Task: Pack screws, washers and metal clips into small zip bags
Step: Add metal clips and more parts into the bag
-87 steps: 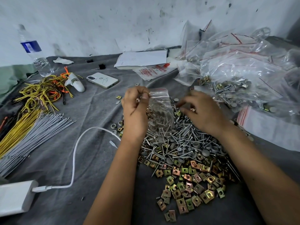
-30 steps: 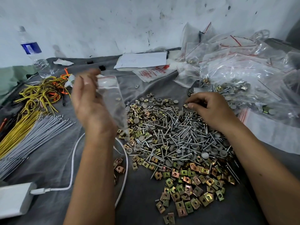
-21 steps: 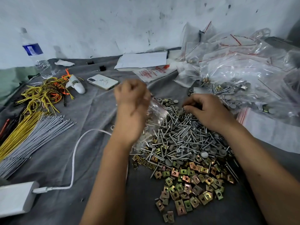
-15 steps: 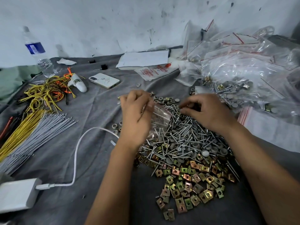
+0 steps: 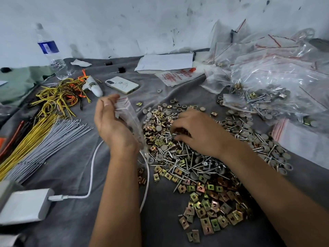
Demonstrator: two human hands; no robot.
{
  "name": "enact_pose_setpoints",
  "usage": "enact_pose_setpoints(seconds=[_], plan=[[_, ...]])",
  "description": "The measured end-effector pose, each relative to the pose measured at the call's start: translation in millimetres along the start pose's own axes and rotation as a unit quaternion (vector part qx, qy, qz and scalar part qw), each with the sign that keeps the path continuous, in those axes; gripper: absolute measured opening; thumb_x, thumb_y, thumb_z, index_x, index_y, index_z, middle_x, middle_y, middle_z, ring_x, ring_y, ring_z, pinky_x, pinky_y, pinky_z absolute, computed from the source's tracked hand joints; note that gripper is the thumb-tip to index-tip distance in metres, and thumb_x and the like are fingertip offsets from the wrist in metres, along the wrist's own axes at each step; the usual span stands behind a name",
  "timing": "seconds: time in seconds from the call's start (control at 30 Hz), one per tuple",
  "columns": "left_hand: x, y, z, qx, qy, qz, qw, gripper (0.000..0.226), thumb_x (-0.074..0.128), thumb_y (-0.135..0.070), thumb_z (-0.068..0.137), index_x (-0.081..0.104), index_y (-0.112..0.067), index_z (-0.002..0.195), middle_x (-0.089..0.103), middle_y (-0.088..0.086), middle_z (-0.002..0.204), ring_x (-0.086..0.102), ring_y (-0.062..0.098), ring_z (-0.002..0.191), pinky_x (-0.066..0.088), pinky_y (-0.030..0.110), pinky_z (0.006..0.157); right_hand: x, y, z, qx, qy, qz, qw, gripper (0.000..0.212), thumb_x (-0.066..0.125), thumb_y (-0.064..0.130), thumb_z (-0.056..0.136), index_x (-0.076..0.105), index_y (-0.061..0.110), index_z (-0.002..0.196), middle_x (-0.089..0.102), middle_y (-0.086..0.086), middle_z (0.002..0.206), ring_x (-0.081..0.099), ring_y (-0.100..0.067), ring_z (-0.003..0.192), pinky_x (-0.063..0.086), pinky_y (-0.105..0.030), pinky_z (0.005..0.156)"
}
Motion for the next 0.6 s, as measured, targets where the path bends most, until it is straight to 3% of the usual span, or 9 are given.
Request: enact_pose_setpoints(seconds=[0.17, 0.3, 0.37, 0.6], plan=[[2, -6, 2, 0.021, 0.023, 0.004, 1.0, 0.032, 0.039, -0.002, 0.104, 0.055, -0.01, 0.077, 0.056, 0.006, 0.084, 0.05, 0.016, 0.081, 0.033, 0.036, 0.088, 28, 24, 17, 0.003, 0.056, 0.032, 0.998, 0.026, 0.073, 0.041, 0.091, 0.073, 0.026, 0.112, 0.06, 0.007, 0.107, 0.058, -0.01, 0.098, 0.048, -0.029, 0.09], [0, -6, 1, 0.031, 0.011, 0.001, 0.999, 0.036, 0.04, 0.001, 0.104, 0.056, -0.011, 0.075, 0.06, 0.002, 0.08, 0.053, 0.01, 0.074, 0.041, 0.026, 0.075, 37, 18, 24, 0.041, 0.125, 0.064, 0.989, 0.006, 0.076, 0.031, 0.091, 0.073, 0.027, 0.094, 0.064, 0.013, 0.095, 0.062, -0.002, 0.082, 0.048, -0.023, 0.077], [0, -6, 0, 0.026, 0.014, -0.004, 1.0, 0.035, 0.041, 0.0, 0.105, 0.057, -0.012, 0.075, 0.059, 0.002, 0.08, 0.052, 0.012, 0.075, 0.039, 0.029, 0.076, 37, 15, 25, 0.046, 0.142, 0.056, 0.987, 0.003, 0.074, 0.027, 0.092, 0.073, 0.027, 0.09, 0.067, 0.011, 0.093, 0.063, -0.003, 0.082, 0.05, -0.026, 0.077], [-1, -10, 0, 0.036, 0.001, -0.009, 0.999, 0.043, 0.042, 0.003, 0.104, 0.06, -0.015, 0.07, 0.064, -0.006, 0.072, 0.057, 0.006, 0.071, 0.046, 0.019, 0.073, 14, 23, 30, -0.002, 0.043, 0.098, 0.994, 0.018, 0.082, 0.021, 0.085, 0.078, 0.03, 0.1, 0.067, 0.016, 0.092, 0.063, 0.004, 0.081, 0.048, -0.011, 0.076]])
Point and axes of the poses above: each hand's wrist, its own z-axis towards the middle knuckle, its own x-axis out of the palm, y = z × x, the point moved 10 cm from there along z, towards the middle knuckle
